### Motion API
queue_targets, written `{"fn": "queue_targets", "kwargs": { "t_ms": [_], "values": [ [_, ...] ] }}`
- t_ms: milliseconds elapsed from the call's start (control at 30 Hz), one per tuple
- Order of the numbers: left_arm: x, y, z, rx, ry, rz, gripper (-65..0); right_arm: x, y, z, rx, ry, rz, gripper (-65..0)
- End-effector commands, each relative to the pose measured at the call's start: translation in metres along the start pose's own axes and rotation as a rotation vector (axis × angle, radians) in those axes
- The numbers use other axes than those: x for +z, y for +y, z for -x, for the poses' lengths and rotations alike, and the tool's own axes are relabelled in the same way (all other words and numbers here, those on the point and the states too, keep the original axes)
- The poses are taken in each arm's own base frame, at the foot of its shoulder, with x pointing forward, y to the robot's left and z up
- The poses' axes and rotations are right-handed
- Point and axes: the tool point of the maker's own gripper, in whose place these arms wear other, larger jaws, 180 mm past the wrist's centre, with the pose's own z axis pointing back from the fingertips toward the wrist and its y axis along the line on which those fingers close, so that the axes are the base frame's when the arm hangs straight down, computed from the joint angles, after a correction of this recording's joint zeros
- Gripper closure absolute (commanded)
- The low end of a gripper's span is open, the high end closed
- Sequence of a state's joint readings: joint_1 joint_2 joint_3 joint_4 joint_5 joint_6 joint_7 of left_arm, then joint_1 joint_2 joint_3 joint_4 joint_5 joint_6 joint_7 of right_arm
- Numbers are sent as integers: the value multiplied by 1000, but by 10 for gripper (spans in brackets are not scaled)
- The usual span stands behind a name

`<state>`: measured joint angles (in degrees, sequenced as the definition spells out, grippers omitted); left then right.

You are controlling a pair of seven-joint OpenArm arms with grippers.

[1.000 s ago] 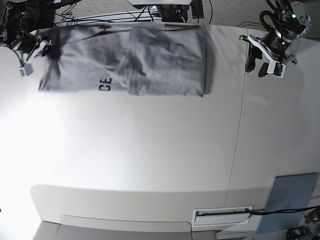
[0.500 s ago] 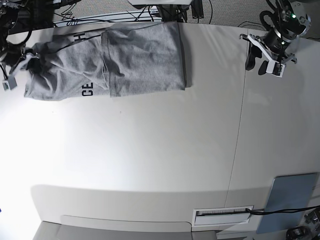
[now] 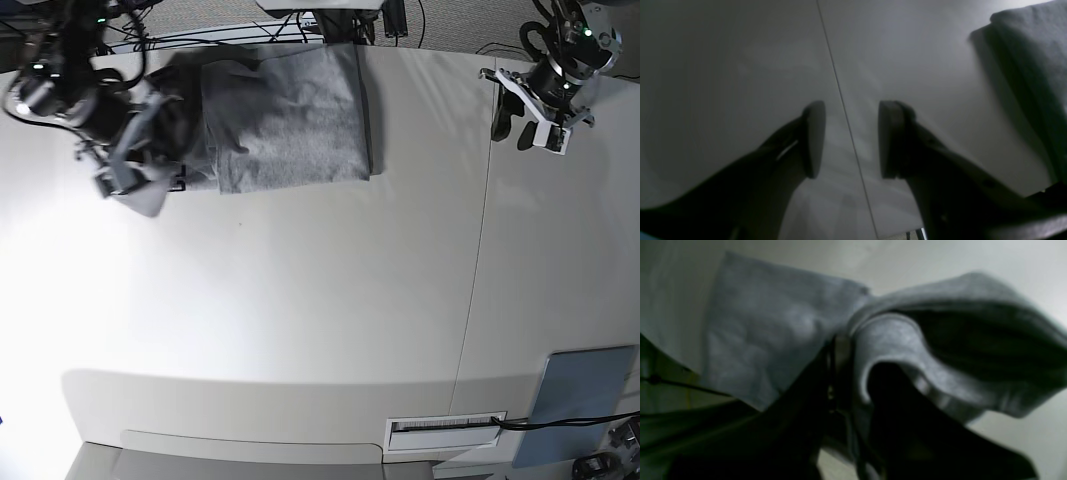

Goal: Fold the T-shirt properly
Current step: 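Lift the strip end with the right gripper and fold it over the bundle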

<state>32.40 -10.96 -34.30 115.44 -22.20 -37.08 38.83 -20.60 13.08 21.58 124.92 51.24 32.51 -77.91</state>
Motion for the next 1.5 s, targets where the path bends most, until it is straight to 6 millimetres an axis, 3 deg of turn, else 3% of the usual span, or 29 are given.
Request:
{"fn": "queue_targets", "kwargs": {
  "t_ms": [0,200,367,633,900,1200,1467],
  "values": [
    [3,1,-10,-7,-38,0,-256,-2,12,-13,26,-48,-35,0],
    [3,1,-10,-7,-37,-1,-256,-34,70,-15,59,-53,-183,0],
    [3,1,-9,-7,-30,-1,-256,-46,113,-22,53,-85,-297,0],
    [3,0,0,-8,16,2,-256,-54,150,-44,46,-150,-391,0],
    [3,0,0,-9,15,2,-256,-63,194,-31,158,-78,-469,0],
    [3,0,0,-9,16,2,-256,-63,224,-13,167,-26,-518,0],
    [3,0,0,-9,14,2,-256,-65,221,-2,137,11,-488,0]
  ]
}}
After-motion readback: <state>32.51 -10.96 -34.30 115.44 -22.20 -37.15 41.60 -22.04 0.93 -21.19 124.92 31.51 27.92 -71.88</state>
